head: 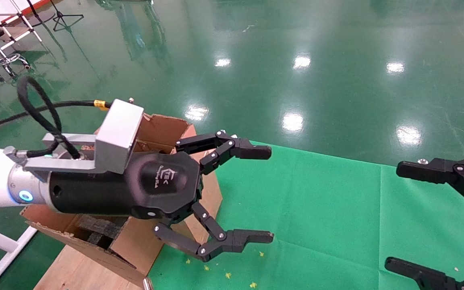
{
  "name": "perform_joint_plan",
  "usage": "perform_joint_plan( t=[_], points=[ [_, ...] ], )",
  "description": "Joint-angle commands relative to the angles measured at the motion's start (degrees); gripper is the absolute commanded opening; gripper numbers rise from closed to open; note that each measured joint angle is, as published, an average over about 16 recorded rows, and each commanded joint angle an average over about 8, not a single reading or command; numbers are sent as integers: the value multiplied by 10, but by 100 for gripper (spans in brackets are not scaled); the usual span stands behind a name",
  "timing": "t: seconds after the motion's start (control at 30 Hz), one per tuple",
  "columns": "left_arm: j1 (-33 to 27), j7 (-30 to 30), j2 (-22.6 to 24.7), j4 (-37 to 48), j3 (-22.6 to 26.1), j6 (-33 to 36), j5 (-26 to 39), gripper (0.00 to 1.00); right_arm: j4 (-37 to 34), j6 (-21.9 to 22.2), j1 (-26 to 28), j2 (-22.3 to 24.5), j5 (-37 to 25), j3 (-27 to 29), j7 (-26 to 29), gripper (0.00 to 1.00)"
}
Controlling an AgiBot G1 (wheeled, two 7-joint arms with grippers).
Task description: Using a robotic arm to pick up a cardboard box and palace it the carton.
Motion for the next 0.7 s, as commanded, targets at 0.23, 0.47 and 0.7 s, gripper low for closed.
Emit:
perform_joint_plan(
  t=[0.23, 0.47, 0.7],
  points=[
    [0, 0, 0, 0, 0, 0, 0, 100, 0, 0, 0, 0, 0, 0, 0, 100],
    [0, 0, 0, 0, 0, 0, 1, 100, 0, 0, 0, 0, 0, 0, 0, 98],
    [-22, -23, -16, -11, 18, -15, 61, 100, 0, 0, 0, 0, 0, 0, 0, 20]
  ],
)
